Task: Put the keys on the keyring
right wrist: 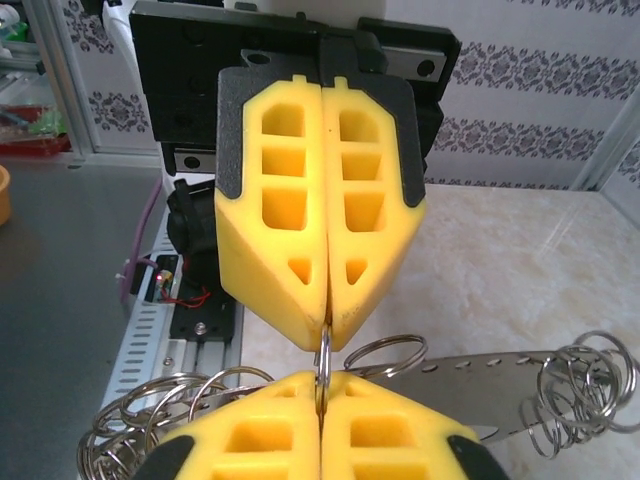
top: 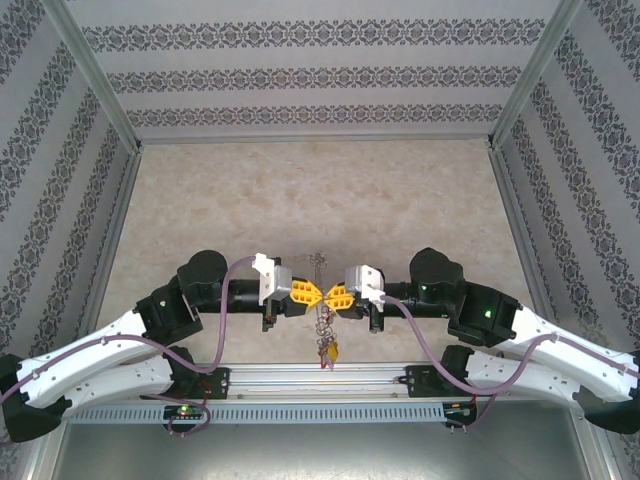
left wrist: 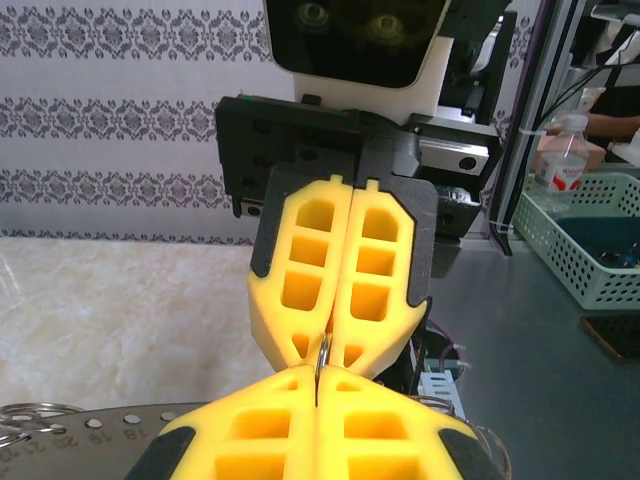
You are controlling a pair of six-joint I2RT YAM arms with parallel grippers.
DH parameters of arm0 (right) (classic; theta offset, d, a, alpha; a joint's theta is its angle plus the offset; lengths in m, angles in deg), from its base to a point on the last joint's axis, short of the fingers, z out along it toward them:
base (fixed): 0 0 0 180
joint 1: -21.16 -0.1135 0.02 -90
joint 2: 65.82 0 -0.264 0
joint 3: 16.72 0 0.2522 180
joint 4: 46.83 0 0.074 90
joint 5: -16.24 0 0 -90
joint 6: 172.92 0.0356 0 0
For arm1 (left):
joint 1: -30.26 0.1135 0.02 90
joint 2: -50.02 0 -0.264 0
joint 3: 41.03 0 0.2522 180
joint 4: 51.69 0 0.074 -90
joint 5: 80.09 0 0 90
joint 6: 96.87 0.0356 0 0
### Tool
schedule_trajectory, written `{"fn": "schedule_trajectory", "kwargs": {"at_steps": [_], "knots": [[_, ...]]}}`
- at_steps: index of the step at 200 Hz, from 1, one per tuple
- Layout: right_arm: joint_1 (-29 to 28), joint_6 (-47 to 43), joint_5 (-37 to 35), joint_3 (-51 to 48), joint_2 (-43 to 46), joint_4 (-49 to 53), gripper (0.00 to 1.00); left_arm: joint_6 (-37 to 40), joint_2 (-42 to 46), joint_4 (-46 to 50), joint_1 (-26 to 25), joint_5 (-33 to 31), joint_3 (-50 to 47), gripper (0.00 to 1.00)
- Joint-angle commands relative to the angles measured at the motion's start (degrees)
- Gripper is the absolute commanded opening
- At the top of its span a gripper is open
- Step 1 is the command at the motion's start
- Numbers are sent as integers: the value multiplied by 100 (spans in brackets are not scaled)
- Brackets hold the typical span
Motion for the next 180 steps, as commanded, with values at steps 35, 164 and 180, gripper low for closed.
{"fn": "schedule_trajectory", "kwargs": {"at_steps": [35,164,180], "knots": [[75,-179,-271,95,144,76,0,442,-312,1281,59,62,968,0],[109,-317,-382,788,-523,949,0,1308,-1049,3452,-4,-564,2029,21],[113,-292,-295,801,-595,953,0,1274,-1068,3341,-4,-579,1952,22]]}}
